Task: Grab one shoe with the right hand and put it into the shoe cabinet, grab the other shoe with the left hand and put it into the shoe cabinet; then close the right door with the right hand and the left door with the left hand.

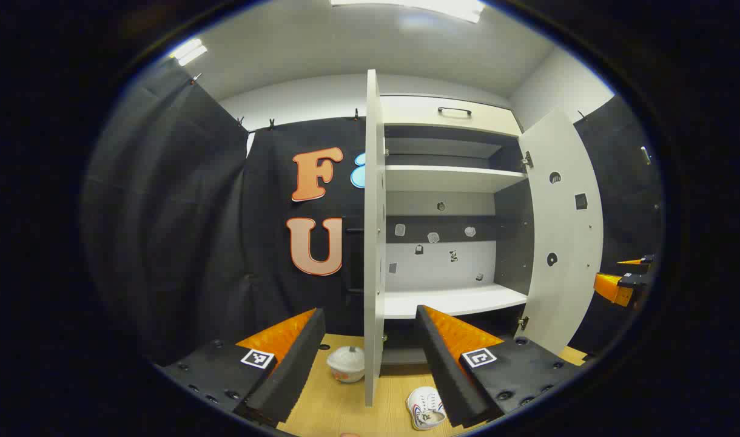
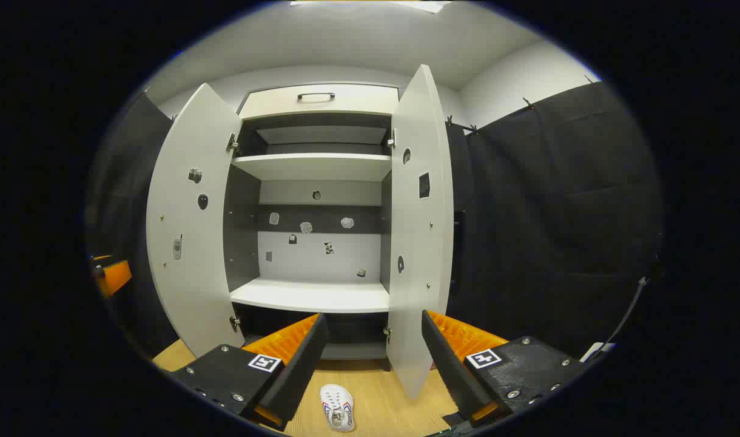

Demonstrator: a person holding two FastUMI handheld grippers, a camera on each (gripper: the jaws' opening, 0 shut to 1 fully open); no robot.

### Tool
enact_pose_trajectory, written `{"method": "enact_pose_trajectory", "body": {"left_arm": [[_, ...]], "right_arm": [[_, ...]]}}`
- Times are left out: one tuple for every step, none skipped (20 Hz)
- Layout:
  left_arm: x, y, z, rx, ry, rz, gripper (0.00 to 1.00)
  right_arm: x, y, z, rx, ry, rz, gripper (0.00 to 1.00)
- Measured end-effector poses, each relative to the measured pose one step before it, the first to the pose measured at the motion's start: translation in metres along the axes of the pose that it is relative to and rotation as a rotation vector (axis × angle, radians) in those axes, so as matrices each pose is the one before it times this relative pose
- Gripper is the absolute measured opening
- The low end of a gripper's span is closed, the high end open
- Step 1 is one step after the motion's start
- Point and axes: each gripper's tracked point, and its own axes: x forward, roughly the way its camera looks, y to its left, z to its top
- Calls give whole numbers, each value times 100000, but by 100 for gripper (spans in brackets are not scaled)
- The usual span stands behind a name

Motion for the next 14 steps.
{"method": "enact_pose_trajectory", "body": {"left_arm": [[75, -95, -48, -275, 431, -232, 96], [53, -51, -32, -55, 376, -9, 96], [66, -8, -59, 29, 187, 29, 96], [122, 27, 105, 5, 27, 87, 96], [3, -60, -68, -54, 21, 38, 96], [85, -20, 1, -106, 48, -40, 96], [43, 28, -65, -65, 152, -43, 96], [97, -53, 39, -35, 96, 16, 96], [40, -97, -53, -188, 9, -3, 96], [146, -106, 8, -323, 25, -257, 96], [5, -148, -51, -154, 85, -372, 96], [177, -98, -38, 30, 96, -185, 96], [144, 8, -155, 239, 153, 123, 96], [80, 43, -104, 147, 195, 107, 96]], "right_arm": [[151, 236, 23, 120, 84, 629, 95], [29, 46, -49, -330, 194, 393, 95], [15, 18, 9, -721, -66, 77, 95], [113, 34, -30, -821, 43, 210, 95], [-3, 144, -94, -483, 216, 539, 95], [59, 101, -106, 173, 423, 549, 95], [52, 91, -118, 505, 478, 463, 95], [135, 45, -43, 332, 391, 395, 95], [90, -7, -56, -53, 152, 123, 95], [100, -69, -77, -343, 267, -191, 95], [78, -21, -95, -372, 225, -235, 95], [102, -41, -81, -149, 224, -256, 95], [79, 70, -40, 69, -54, 62, 95], [41, 41, -100, 15, 119, 127, 95]]}}
